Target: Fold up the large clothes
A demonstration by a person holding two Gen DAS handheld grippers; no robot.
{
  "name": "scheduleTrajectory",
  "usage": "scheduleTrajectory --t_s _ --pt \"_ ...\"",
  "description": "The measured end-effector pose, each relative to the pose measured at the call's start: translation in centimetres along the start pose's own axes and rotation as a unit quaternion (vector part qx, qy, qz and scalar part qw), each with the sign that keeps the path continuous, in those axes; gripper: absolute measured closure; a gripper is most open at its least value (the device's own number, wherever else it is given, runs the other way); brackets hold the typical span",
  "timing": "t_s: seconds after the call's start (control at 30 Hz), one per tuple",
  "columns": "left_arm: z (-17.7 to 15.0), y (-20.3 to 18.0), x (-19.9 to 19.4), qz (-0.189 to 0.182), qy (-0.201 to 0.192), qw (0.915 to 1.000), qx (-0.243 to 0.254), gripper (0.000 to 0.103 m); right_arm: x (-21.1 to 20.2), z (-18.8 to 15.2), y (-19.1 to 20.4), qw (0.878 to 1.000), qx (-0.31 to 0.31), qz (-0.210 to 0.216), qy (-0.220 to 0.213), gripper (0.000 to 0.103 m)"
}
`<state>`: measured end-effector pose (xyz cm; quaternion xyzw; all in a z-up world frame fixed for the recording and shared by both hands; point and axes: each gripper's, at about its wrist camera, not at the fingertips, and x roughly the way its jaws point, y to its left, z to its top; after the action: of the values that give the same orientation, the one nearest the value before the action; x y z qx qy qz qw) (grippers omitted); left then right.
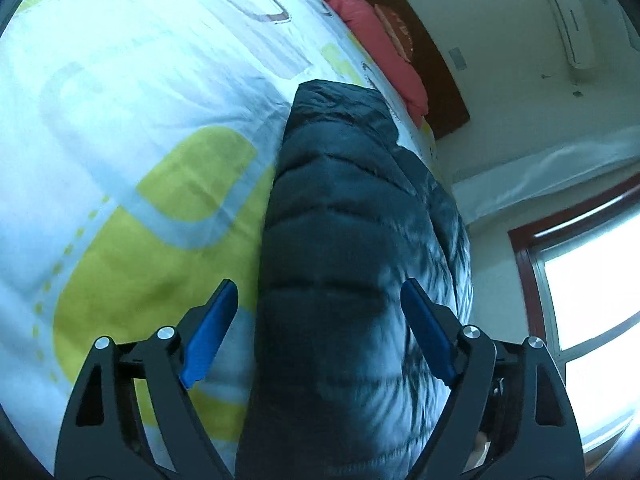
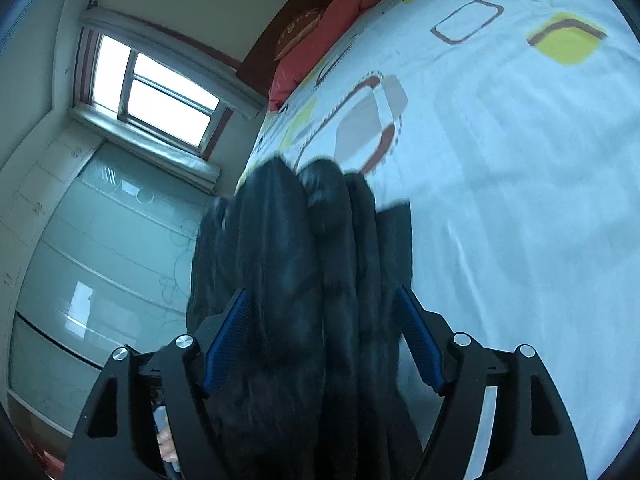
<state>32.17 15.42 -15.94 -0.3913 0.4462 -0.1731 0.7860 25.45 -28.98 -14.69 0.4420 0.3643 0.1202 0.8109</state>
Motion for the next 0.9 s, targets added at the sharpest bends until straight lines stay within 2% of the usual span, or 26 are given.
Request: scheduleTrajectory --t_s 0.17,0.23,0.27,0.33,0.47,0.73,0.8,0.9 --pt "1.5 -0.5 1.9 0.006 0.013 0.9999 0.001 0.02 2.5 2.4 -0.3 0.999 0.029 0.017 0.014 0.029" --pt "1.5 -1.2 2.6 0.024 0.014 0.9995 0.013 0.023 3.4 2.6 -0.6 0.999 0.031 0.014 0.024 0.03" --pt "1.4 -1.5 3.0 0.028 0.015 0.9993 0.019 0.029 3.8 2.6 -0.9 0.999 0.034 0.005 0.026 0.04" --pt "1.5 -1.9 3.5 0.041 0.017 0.9986 0.027 0.036 4.2 2.4 -1.5 0.998 0.047 0.007 0.033 0.056" --pt "1.1 -2.3 4.4 0.066 0.013 0.9966 0.049 0.045 4.6 1.9 -2.4 0.998 0.058 0.005 0.032 0.069" --pt "0.9 -1.2 5.2 0.063 0.008 0.9974 0.036 0.047 5.2 1.4 -3.4 0.997 0.075 0.011 0.031 0.071" --pt "1.0 -1.6 5.0 0.068 0.012 0.9967 0.043 0.045 5.0 1.5 -3.2 0.997 0.075 0.013 0.031 0.069" --pt "1.1 -2.2 4.6 0.078 0.009 0.9956 0.051 0.037 4.5 1.7 -3.0 0.997 0.075 0.017 0.028 0.062"
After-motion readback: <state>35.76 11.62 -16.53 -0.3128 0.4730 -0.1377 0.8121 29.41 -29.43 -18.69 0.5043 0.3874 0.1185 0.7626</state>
